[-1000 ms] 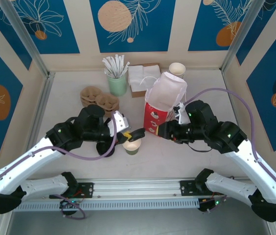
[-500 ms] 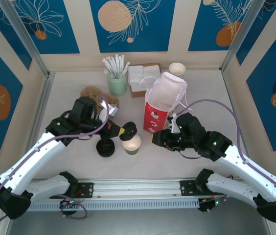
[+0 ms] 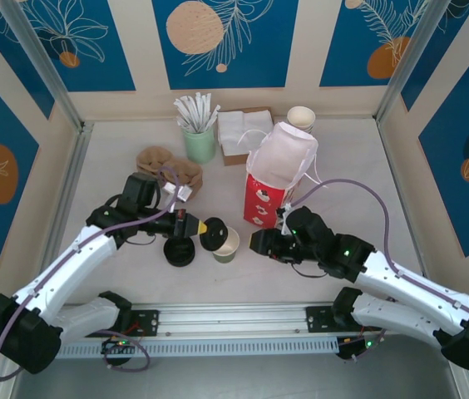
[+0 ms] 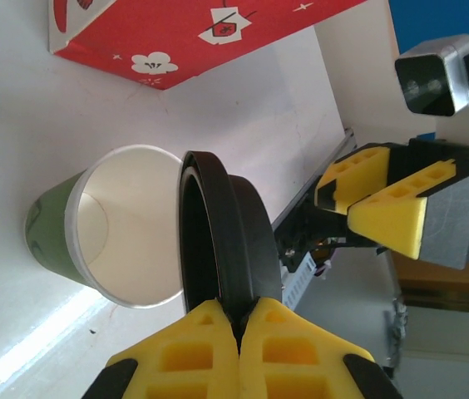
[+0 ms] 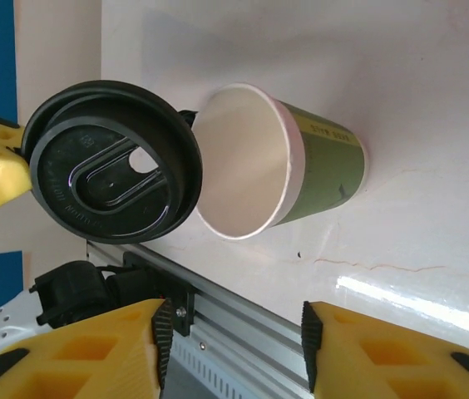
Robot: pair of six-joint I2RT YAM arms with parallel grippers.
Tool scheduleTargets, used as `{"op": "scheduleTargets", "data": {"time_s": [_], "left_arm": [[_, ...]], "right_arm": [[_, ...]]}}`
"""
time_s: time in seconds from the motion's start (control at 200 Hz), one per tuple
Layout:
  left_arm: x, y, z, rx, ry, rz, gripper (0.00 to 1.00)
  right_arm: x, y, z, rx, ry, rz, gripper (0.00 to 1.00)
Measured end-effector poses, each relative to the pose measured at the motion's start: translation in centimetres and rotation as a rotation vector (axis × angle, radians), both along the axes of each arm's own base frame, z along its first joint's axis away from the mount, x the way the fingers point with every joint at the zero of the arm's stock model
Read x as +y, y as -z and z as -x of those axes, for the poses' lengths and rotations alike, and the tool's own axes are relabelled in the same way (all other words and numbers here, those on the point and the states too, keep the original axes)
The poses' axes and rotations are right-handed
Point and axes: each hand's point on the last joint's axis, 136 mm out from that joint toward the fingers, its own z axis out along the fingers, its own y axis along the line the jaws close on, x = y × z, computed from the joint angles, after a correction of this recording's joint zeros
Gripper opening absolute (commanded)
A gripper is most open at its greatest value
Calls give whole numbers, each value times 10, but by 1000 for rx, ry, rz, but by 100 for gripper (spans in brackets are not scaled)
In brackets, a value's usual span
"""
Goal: Pack the takeout coffee
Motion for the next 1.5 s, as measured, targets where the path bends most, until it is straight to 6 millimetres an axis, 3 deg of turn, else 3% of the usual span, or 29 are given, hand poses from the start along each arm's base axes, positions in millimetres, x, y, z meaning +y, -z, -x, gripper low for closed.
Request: {"op": "scheduleTargets", "data": {"time_s": [0.235, 0.42, 0.575, 0.655, 1.005, 1.5], "left_arm": [[-4, 9, -3, 76, -16, 29, 1], [-7, 11, -6, 89, -17, 56, 1], [-8, 19, -7, 118, -22, 56, 2], [-8, 22, -7, 124, -27, 62, 8], [-9, 34, -6, 162, -39, 68, 7], [-11, 46, -6, 203, -26, 72, 21]], "right_arm": [[12, 10, -10, -7, 0, -1, 52], [18, 11, -15, -22, -5, -10, 59], [20, 16, -16, -24, -5, -13, 59], [20, 19, -16, -23, -4, -13, 60], [22, 21, -21, -28, 15, -42, 60], [27, 33, -25, -4, 20, -25, 60]]}}
